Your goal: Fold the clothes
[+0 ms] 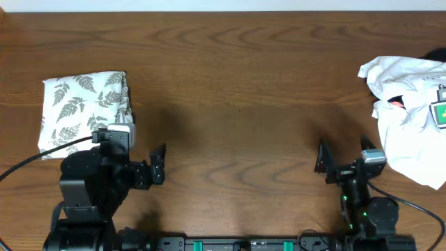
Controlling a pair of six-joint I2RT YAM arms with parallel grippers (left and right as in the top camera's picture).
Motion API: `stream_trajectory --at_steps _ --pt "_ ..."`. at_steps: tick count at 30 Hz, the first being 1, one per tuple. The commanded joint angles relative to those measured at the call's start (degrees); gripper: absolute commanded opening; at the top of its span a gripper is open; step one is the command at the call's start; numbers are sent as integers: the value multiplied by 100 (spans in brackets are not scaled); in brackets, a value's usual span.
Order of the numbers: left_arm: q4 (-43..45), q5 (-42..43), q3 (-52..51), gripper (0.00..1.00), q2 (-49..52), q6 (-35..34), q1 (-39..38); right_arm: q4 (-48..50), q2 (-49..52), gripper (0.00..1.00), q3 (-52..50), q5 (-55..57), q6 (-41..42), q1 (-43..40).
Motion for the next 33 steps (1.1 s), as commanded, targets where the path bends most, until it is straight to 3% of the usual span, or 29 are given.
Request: stream_trajectory --at_steps 1,4,33 --pt "2 57 -2 98 -26 52 -22 -7 -37 99 -90 166 -365 59" --pt "2 57 -2 98 -26 55 -22 -332 -37 99 -92 188 -785 59" --pt "2 57 -2 98 -26 55 -22 -306 -35 99 -90 205 -780 74"
